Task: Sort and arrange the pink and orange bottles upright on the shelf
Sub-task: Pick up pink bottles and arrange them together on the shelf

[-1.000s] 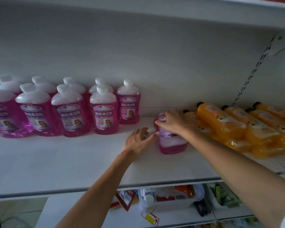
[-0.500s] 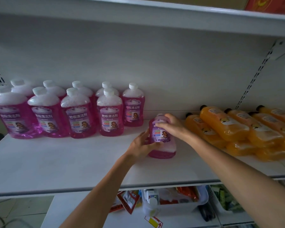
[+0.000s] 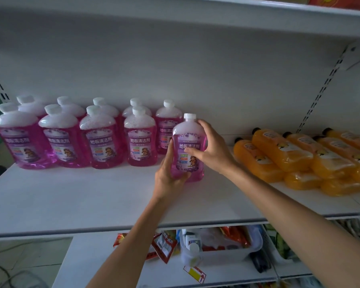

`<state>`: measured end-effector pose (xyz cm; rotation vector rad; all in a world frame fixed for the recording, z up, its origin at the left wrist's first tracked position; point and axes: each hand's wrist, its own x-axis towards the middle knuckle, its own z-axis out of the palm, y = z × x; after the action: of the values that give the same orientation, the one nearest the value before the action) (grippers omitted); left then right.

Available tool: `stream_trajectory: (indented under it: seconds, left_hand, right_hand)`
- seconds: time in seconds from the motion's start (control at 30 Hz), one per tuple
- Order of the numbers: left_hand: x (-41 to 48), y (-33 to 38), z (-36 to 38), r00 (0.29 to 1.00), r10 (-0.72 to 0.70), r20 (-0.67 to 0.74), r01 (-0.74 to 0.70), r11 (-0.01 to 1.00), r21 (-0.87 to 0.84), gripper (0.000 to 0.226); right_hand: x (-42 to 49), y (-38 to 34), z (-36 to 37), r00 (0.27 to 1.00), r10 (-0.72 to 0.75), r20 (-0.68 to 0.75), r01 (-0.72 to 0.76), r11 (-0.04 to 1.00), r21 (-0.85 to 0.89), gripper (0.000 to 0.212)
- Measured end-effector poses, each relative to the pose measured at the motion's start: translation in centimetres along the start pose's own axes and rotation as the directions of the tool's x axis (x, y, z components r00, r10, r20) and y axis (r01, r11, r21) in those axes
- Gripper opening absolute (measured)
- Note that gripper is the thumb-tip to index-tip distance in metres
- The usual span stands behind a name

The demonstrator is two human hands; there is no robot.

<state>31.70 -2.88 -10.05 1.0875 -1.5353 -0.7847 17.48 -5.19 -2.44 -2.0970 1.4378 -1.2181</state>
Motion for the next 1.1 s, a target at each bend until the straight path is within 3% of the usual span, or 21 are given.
stream_trajectory:
  seconds: [0.23,0.43,0.73,0.97,1.1]
  left_hand:
    - [1.3,-0.6,-1.2,0.993,-0.111,0.035,0.113,0.990,-0.086,0.104]
    - [2.8,-0.3,-2.8,0.959,-0.261,0.107,0.255,0.965,0.065,0.108]
    - [1.5,-1.2,-3.8,0.997,-0.070,-0.036,0.076,0.973,0.218,0.102]
    - [1.2,-1.0,-3.6,0.991,-0.092,-0.093,0.120,0.921,0.369,0.090]
    - [1.0,-0.7,-3.1,0.989,-0.079,-0.122,0.132,0.840,0.527,0.076]
  right_hand:
    - [0.4,0.3,1.3,0.991,-0.130,-0.016,0.129,0.991,-0.043,0.077]
    - [1.0,0.3,2.6,0.988,-0.150,-0.034,0.147,0.987,-0.058,0.079]
    - [1.2,0.5,3.8,0.977,-0.182,-0.109,0.177,0.983,-0.056,0.077]
    - [1.3,0.0,5.3,0.979,-0.172,-0.108,0.169,0.985,-0.039,0.081]
    - [1.6,0.1,5.1,0.987,-0.150,-0.066,0.140,0.981,-0.131,0.087]
